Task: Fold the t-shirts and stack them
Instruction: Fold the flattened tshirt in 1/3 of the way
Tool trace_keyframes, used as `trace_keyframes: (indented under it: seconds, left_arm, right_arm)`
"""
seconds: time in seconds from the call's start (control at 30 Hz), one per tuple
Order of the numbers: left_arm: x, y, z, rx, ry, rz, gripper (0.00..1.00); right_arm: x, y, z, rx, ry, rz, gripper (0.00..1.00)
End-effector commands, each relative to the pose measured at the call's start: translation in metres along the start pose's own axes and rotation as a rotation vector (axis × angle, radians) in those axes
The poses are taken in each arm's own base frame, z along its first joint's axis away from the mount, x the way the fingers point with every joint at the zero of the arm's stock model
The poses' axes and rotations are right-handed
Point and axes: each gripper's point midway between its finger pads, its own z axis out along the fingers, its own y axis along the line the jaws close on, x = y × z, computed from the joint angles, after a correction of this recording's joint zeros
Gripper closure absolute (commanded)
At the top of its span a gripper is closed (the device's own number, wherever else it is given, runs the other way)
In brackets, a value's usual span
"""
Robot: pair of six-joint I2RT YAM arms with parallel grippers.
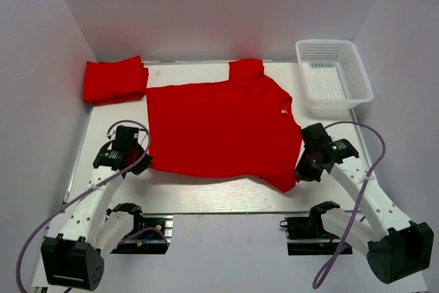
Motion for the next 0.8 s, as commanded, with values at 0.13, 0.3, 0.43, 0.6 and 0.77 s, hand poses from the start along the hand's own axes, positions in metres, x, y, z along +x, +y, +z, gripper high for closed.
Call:
trace_keyframes:
  seconds: [0.13, 0.3, 0.43, 0.6, 0.77]
  left_arm:
    - [-0.043, -0.017, 0.005, -0.040, -0.107, -0.035, 1.00]
    - [-0.062, -0.029, 0.010, -0.035, -0.158, -0.066, 1.00]
    - [-0.066, -0.041, 0.022, -0.017, -0.146, -0.066, 1.00]
    - [-0.074, -0.049, 0.031, -0.018, -0.145, -0.057, 1.00]
    - [-0.085, -0.051, 0.035, -0.040, -0.180, -0.050, 1.00]
  right_arm:
    - [-0.077, 0.021, -0.013, 0.067, -0.223, 0.004, 1.00]
    - [-0.104, 0.041, -0.012, 0.047, -0.268, 0.000, 1.00]
    - [-0.129, 0.045, -0.012, 0.085, -0.319, -0.007, 1.00]
    - [-0.149, 0.056, -0.012, 0.066, -0.353, -0.042, 1.00]
    - [-0.168, 0.069, -0.010, 0.051, -0.374, -0.052, 1.00]
